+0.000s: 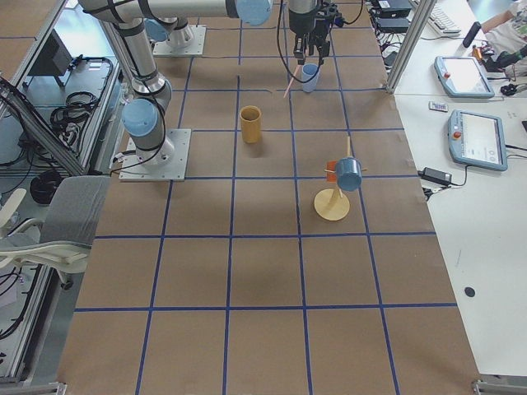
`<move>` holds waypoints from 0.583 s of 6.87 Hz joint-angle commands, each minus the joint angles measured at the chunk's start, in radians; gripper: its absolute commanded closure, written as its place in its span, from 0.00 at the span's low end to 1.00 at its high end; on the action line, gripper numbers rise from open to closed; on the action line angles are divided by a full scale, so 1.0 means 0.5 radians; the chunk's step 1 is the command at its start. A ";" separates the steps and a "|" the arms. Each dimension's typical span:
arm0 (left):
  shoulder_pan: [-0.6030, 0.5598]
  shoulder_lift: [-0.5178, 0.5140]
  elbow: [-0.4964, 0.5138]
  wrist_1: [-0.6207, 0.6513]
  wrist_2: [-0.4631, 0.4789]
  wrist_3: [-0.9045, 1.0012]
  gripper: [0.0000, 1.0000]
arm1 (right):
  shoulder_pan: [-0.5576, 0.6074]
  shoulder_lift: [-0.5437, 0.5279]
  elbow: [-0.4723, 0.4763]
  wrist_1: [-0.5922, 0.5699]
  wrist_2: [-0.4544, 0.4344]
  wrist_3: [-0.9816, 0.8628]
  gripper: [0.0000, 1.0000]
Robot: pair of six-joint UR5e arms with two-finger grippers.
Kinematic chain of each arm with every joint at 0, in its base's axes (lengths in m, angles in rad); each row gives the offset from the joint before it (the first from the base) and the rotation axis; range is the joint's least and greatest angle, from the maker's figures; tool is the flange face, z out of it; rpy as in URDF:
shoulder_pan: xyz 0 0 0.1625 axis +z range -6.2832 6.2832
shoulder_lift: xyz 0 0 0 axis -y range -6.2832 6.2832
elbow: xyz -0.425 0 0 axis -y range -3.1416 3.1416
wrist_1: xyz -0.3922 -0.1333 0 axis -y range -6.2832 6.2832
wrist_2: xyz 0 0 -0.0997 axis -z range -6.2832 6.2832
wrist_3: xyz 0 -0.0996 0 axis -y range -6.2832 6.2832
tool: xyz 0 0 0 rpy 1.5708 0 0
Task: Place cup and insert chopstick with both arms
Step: 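Carry the blue cup to center with the left while the right lifts the chopstick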
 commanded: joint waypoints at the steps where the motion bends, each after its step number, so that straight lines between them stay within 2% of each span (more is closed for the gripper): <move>1: 0.195 0.191 0.080 -0.387 0.008 0.480 0.00 | 0.122 0.068 -0.004 -0.246 0.016 0.013 1.00; 4: 0.404 0.678 0.019 -0.927 0.127 1.070 0.00 | 0.472 0.268 0.003 -0.786 -0.042 0.142 1.00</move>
